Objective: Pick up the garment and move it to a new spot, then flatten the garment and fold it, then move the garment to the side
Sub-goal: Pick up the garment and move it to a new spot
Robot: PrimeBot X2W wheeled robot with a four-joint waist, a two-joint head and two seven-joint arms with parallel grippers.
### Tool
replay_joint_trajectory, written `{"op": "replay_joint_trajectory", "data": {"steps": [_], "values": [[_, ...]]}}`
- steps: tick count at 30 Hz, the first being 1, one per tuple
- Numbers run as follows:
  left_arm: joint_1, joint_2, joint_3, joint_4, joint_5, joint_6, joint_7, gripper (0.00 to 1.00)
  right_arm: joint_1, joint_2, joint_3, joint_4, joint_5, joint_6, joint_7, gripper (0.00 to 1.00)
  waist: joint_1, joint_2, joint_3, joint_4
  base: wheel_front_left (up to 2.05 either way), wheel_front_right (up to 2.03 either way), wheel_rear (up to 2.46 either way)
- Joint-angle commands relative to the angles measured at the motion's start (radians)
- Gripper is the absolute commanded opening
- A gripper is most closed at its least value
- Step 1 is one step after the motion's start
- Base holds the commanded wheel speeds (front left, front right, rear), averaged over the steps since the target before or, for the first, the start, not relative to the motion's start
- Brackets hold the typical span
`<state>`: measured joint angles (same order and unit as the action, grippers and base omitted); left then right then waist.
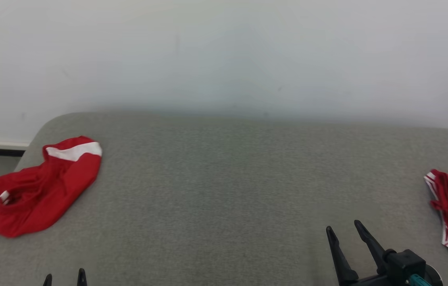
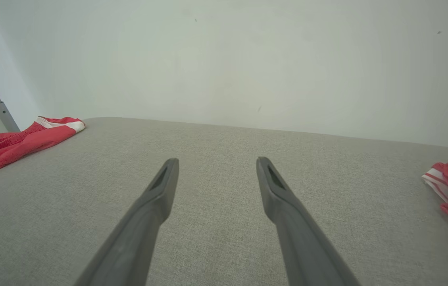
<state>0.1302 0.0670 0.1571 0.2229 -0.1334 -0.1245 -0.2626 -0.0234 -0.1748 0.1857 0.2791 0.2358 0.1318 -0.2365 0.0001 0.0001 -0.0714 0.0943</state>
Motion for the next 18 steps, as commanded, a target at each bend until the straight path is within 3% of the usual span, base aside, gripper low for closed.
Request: {"op": "replay_joint_trajectory", "data": {"steps": [1, 18], "values": [[-0.001, 0.004, 0.002, 0.0, -0.004, -0.005, -0.003, 1.0, -0.013, 0.004, 0.004, 0.002, -0.008, -0.003, 0.001, 1.0, -0.0001, -0.0001, -0.003, 0.068, 0.0, 0.0, 0.0], [0.037, 0.017, 0.046, -0.016, 0.001, -0.005, -0.003, 1.0, -0.036, 0.022, 0.065, 0.043, -0.004, -0.003, -0.01, 1.0, -0.0001, -0.0001, -0.009, 0.273, 0.0, 0.0, 0.0]]}}
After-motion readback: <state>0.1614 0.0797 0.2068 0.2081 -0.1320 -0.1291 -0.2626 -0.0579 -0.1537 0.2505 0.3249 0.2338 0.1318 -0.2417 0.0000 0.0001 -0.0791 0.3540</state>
